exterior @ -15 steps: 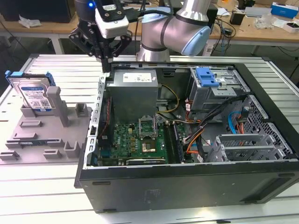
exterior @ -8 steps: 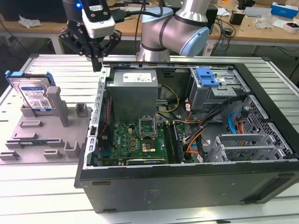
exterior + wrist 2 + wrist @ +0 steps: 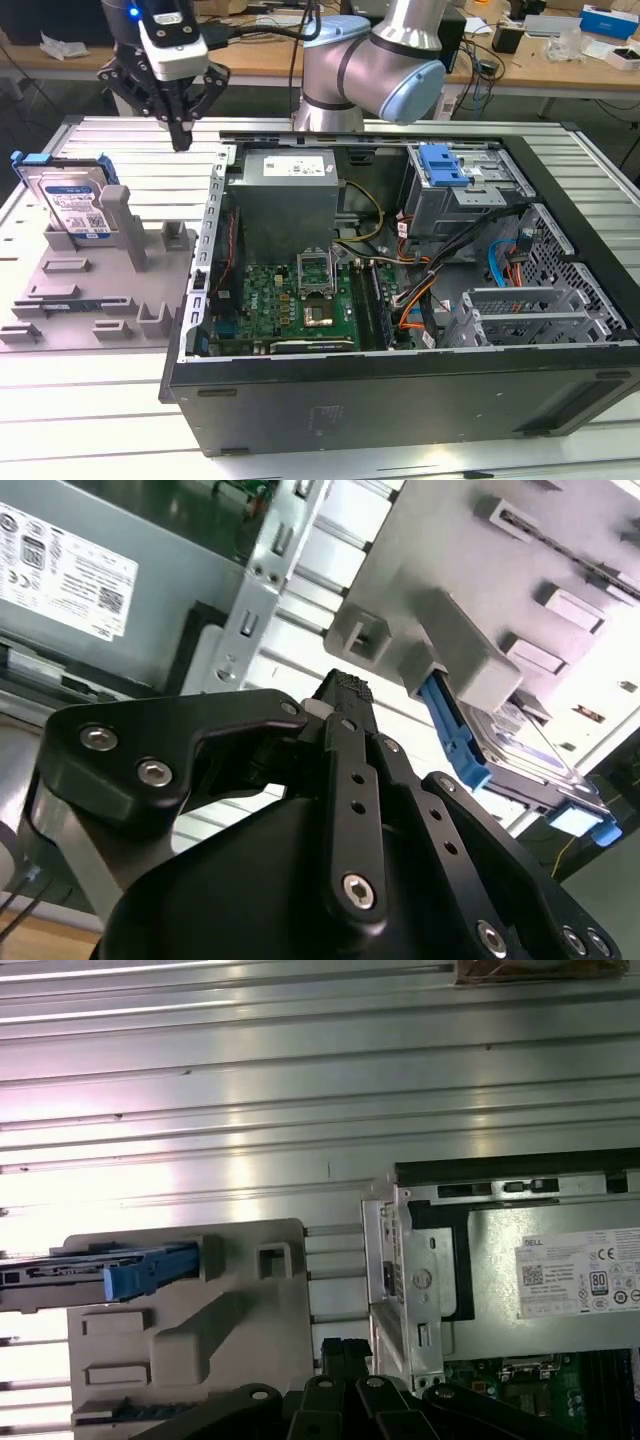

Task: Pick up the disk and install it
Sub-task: 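Reach for the disk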

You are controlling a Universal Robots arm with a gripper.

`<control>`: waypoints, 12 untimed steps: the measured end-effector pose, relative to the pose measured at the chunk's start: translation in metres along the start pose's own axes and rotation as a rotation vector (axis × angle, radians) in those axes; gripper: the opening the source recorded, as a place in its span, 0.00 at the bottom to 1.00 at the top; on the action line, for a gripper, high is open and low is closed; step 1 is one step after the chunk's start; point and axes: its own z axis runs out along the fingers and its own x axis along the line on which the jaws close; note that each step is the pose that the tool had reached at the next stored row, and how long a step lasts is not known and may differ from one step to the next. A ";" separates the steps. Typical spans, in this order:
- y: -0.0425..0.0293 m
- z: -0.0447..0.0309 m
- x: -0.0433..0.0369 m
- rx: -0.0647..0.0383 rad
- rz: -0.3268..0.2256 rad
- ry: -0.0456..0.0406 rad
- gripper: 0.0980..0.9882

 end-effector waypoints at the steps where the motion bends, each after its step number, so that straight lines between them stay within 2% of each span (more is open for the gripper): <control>1: 0.0016 0.0009 0.0040 0.000 0.000 0.0011 0.01; 4: 0.0060 0.0030 0.0144 0.000 0.000 0.0035 0.01; 6: 0.0109 0.0052 0.0266 0.001 0.000 0.0061 0.01; 10: 0.0158 0.0079 0.0402 0.001 0.000 0.0084 0.01; 12: 0.0196 0.0097 0.0506 0.001 0.001 0.0105 0.01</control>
